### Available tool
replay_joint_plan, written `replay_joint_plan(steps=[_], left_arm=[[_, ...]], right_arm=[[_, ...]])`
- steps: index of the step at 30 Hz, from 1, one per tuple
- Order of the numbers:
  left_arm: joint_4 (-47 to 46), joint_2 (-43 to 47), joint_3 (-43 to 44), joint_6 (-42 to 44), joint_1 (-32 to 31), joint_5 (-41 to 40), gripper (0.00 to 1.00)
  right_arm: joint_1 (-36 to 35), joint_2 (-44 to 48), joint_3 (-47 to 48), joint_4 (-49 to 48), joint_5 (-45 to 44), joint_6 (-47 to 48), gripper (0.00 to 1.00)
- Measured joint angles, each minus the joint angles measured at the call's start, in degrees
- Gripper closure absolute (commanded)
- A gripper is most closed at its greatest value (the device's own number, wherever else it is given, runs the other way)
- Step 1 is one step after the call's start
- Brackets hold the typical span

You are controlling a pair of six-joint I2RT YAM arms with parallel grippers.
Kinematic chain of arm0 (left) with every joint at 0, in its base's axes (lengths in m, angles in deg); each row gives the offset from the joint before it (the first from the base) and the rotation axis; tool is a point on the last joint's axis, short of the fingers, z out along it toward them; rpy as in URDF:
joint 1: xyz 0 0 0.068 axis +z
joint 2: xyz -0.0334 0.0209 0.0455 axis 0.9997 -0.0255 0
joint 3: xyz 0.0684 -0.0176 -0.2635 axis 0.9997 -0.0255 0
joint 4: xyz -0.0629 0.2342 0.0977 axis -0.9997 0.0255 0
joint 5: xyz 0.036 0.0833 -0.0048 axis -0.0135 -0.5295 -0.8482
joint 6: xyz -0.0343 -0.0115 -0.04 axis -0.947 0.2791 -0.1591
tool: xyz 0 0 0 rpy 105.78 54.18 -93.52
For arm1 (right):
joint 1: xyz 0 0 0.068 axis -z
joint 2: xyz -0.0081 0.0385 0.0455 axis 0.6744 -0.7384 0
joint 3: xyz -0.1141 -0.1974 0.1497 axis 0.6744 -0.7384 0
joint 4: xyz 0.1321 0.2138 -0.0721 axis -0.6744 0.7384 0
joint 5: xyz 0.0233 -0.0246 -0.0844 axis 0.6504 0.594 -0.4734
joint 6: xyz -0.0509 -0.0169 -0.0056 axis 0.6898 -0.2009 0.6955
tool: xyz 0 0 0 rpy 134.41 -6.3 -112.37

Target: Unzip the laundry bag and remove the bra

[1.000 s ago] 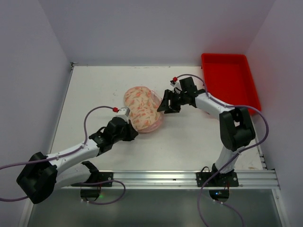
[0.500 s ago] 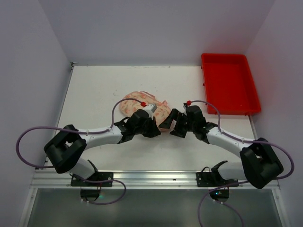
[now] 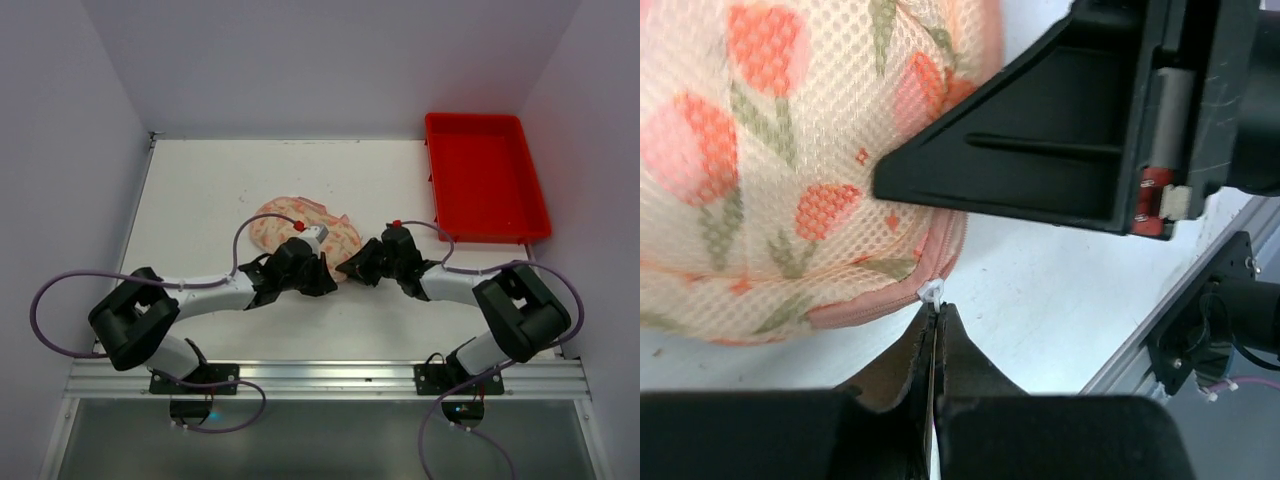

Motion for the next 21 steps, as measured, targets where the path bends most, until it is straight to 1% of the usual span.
replay_joint_plan(steps=[1,2,7,10,11,12,13,15,17,18,19,20,21], left_arm=[[0.3,0.4,-0.1,0.0,0.0,-0.6,1.00],[0.6,0.7,-0.4,0.0,0.1,-1.2,1.00],[2.3,4.2,-3.2,-0.4,0.7,-4.5,1.00],[3.7,6.4,-6.2,-2.1,3.5,-5.7,1.00],[3.5,6.9,-6.8,-3.1,4.4,-5.5,0.99],[3.3,7.5,-7.4,-3.9,4.8,-5.4,0.94],[3.3,8.1,-7.8,-4.2,4.9,-5.3,0.91],[4.1,9.6,-8.7,-5.3,5.0,-5.6,0.88],[5.9,10.6,-9.3,-5.5,5.4,-6.9,0.87],[7.4,10.7,-9.3,-5.6,6.0,-7.9,0.86],[8.5,10.7,-9.3,-5.5,6.8,-8.9,0.84],[9.6,10.7,-9.3,-5.5,7.6,-9.7,0.77],[10.5,10.7,-9.3,-5.5,8.3,-10.3,0.72]], right_arm=[[0.0,-0.3,-0.1,-0.4,0.0,-0.9,0.99],[0.0,-0.2,-0.2,-0.9,0.0,-1.0,1.00],[-0.2,2.8,-0.8,-2.1,-0.4,-1.1,1.00],[-0.2,5.5,-1.8,-1.7,-1.3,-0.8,1.00],[-0.6,6.1,-2.3,-1.7,-1.3,-0.8,1.00],[-1.0,6.4,-2.8,-1.7,-1.3,-0.9,0.97],[-1.4,6.6,-3.4,-1.8,-1.3,-1.1,0.97],[-1.9,7.1,-4.3,-1.9,-1.8,-1.7,0.97],[-2.8,7.4,-5.0,-1.8,-2.7,-2.3,0.94],[-3.4,7.6,-5.4,-1.8,-3.1,-2.8,0.81],[-4.2,7.7,-5.7,-1.6,-3.4,-3.3,0.74],[-5.0,7.7,-5.7,-1.0,-3.7,-3.4,0.70],[-5.9,7.7,-5.7,-0.3,-3.9,-3.5,0.67]])
